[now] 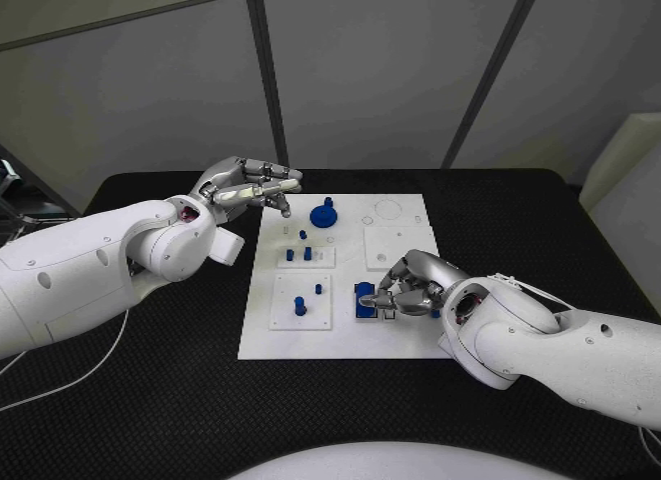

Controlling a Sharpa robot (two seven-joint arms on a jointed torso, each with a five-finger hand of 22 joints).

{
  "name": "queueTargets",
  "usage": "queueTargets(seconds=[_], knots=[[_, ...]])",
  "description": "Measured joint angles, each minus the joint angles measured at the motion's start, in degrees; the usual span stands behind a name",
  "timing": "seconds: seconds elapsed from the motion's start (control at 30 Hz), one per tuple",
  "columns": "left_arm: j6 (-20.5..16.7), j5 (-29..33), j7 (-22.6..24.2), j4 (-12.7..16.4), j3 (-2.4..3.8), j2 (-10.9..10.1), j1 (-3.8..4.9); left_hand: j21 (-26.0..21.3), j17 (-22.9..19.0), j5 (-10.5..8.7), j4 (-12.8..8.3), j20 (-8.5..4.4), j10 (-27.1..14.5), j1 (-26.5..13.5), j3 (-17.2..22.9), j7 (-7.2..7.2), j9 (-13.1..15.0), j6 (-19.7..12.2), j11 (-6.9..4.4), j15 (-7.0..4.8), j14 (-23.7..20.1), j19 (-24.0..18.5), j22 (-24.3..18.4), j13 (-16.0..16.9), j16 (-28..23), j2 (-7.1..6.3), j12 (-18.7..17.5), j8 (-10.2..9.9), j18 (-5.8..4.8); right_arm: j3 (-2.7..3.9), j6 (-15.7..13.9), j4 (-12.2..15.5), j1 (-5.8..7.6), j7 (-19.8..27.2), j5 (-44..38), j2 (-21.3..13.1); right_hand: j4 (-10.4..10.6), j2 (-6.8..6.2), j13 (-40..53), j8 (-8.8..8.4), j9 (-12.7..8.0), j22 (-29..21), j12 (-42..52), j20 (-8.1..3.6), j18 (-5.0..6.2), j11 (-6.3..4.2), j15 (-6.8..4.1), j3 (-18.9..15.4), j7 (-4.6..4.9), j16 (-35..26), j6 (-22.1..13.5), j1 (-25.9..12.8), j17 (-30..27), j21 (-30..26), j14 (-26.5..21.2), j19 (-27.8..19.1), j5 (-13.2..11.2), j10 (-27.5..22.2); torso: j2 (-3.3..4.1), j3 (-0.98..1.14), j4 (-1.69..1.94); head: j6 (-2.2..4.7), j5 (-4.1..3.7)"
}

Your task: Assemble the parts on the task board

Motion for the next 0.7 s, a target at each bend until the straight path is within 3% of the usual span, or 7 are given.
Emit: queueTargets(seconds=[0.4,0.5,0.7], knots=[[0.05,0.01,-0.04,-0.06,0.00,0.14,0.00,0.00,0.00,0.00,0.00,0.00,0.00,0.00,0.00,0.00,-0.01,0.00,0.00,0.00,0.00,0.00,-0.01,0.00,0.00,0.00,0.00,0.00,0.00,0.02,0.28,-1.70,0.03,0.02,-0.50,0.88,0.02,1.18,0.00,0.00,0.73,0.00,0.00,-0.20,0.00,-0.08,-0.21,-0.02,-0.22,0.00,0.61,0.09,-0.01,0.00,0.21,-0.20,0.20,-0.08,0.00,0.00,0.07,0.23,-0.20],[0.05,0.01,-0.05,-0.05,-0.01,0.11,0.00,0.00,0.00,0.00,0.00,0.00,0.00,0.00,0.00,0.00,-0.01,0.00,0.00,0.00,0.00,0.00,-0.05,-0.01,0.00,0.00,0.00,0.00,0.00,0.07,0.87,-2.04,0.07,-0.03,-0.47,1.06,-1.22,2.22,0.00,0.00,1.15,0.00,-0.23,-0.26,0.00,-0.41,-0.21,-0.25,-0.24,0.00,1.00,1.32,-0.01,0.00,0.21,-0.14,0.43,0.00,0.03,-0.01,0.07,0.16,-0.12],[0.06,0.01,-0.08,-0.05,-0.02,0.08,0.00,0.00,0.00,0.00,0.00,0.00,0.00,0.00,0.00,0.00,-0.01,0.00,0.00,0.00,0.00,0.00,-0.04,-0.01,0.00,0.00,0.00,0.00,0.00,0.12,2.58,-2.30,0.08,-0.21,-0.60,1.08,-4.14,2.18,0.00,-0.50,1.74,0.00,-0.23,-0.41,0.00,-0.53,-0.41,-0.18,-0.54,0.00,1.30,4.45,-0.01,0.00,0.00,0.00,0.50,-0.13,0.03,-0.01,0.08,-0.04,-0.01]])
